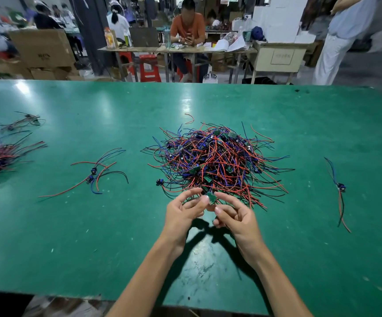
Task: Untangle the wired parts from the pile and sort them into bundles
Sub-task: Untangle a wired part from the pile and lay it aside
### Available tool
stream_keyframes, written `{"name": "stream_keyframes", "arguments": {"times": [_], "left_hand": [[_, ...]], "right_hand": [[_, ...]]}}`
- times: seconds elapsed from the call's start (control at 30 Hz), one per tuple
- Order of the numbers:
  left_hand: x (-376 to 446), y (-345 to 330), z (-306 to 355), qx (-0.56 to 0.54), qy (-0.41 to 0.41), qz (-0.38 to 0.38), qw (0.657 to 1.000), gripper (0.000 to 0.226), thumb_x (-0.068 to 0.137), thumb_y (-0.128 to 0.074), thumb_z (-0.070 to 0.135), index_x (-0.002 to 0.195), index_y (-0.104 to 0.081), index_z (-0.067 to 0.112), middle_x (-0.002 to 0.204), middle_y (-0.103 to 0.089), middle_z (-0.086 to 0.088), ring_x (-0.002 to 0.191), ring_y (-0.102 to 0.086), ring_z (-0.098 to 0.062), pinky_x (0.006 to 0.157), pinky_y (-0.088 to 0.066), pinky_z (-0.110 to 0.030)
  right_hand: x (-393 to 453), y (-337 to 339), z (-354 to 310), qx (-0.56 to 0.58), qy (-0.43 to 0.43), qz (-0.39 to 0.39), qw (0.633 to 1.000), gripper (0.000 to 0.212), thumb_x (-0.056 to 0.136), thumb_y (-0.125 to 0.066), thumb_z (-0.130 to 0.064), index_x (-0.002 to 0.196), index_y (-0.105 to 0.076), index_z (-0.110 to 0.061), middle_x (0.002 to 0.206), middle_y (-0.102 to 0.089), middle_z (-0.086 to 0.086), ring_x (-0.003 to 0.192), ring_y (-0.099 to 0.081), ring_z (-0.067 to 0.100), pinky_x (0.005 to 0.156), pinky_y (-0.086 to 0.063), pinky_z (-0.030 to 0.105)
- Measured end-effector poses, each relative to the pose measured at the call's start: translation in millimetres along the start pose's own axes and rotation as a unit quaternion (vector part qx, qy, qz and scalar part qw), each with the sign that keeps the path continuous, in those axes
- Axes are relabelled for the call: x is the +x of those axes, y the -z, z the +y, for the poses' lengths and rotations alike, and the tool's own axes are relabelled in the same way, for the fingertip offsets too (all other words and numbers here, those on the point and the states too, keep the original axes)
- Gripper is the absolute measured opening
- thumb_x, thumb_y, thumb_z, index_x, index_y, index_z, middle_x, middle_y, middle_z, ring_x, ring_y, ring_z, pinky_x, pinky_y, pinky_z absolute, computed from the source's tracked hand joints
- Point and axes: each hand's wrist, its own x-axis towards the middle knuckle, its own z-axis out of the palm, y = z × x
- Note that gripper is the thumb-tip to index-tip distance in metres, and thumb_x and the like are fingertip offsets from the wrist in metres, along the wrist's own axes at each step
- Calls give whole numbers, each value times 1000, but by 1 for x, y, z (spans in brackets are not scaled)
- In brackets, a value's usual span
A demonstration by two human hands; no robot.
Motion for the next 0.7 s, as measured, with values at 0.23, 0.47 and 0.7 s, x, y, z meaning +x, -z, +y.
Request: {"name": "stream_keyframes", "arguments": {"times": [0.23,0.47,0.7], "left_hand": [[-6,-9,13,-5,-100,-26,995,38,70,-83,18,106,-71,14,91,-75,0,87,-68,-11,75,-53,-19],[-13,-11,39,-19,-165,-50,985,26,79,-79,17,103,-70,19,93,-71,-3,83,-69,-22,69,-52,-23],[33,24,114,176,-235,45,955,18,88,-75,11,102,-74,22,98,-75,0,63,-66,-7,58,-46,-14]], "right_hand": [[-7,-3,-3,-22,14,-22,999,24,80,-79,-18,104,-77,-19,100,-77,18,70,-73,20,68,-57,25],[-9,-6,-5,-33,12,-26,999,25,87,-74,-37,107,-79,-22,96,-77,18,75,-72,22,71,-58,24],[-7,-3,-2,-45,10,-25,999,23,90,-63,-28,106,-79,-20,96,-77,19,76,-71,23,73,-58,24]]}}
